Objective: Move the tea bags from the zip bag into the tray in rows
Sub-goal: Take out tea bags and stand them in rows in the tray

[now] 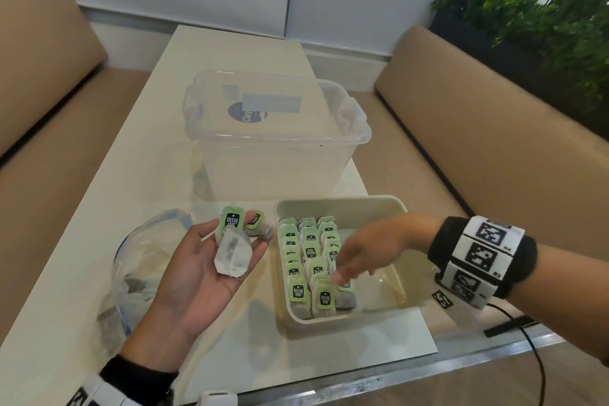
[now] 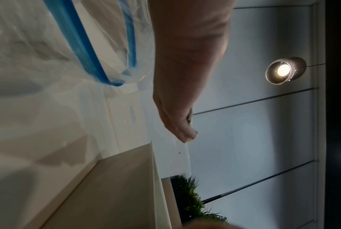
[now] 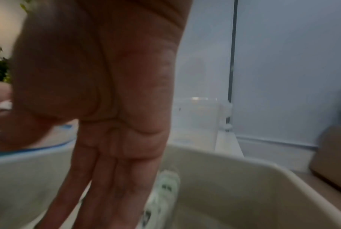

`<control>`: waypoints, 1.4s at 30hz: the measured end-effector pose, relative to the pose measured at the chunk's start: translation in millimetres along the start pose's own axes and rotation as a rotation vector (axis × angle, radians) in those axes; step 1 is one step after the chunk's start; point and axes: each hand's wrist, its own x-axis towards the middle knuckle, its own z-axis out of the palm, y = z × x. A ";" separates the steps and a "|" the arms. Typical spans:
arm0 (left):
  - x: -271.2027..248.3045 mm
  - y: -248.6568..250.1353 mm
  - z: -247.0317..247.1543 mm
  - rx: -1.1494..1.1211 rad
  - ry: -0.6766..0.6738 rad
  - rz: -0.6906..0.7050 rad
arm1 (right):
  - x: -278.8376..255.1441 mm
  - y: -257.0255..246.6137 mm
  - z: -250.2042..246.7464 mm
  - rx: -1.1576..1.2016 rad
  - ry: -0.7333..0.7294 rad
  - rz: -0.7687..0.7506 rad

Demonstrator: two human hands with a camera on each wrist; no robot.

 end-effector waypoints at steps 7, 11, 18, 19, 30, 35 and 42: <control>-1.2 -0.3 -2.8 0.016 0.035 0.011 | -2.3 7.9 28.0 -0.105 -0.159 0.005; 1.3 -2.1 -6.5 0.016 0.052 0.022 | -5.5 11.2 30.5 -0.152 0.009 -0.075; 7.0 1.5 -17.4 0.000 0.043 0.060 | -18.6 21.6 10.6 -0.045 0.179 -0.085; 10.1 4.8 -23.5 -0.030 0.016 0.071 | -18.5 23.1 5.1 -0.023 0.187 -0.086; 12.1 19.0 -56.6 0.160 -0.210 0.114 | 33.0 24.9 3.6 0.045 -0.098 0.027; 11.9 23.3 -45.9 0.206 -0.134 0.119 | 47.0 31.0 15.3 0.137 -0.125 0.064; 17.6 25.8 -53.0 0.199 -0.260 0.116 | 50.1 29.9 21.2 0.074 -0.107 0.127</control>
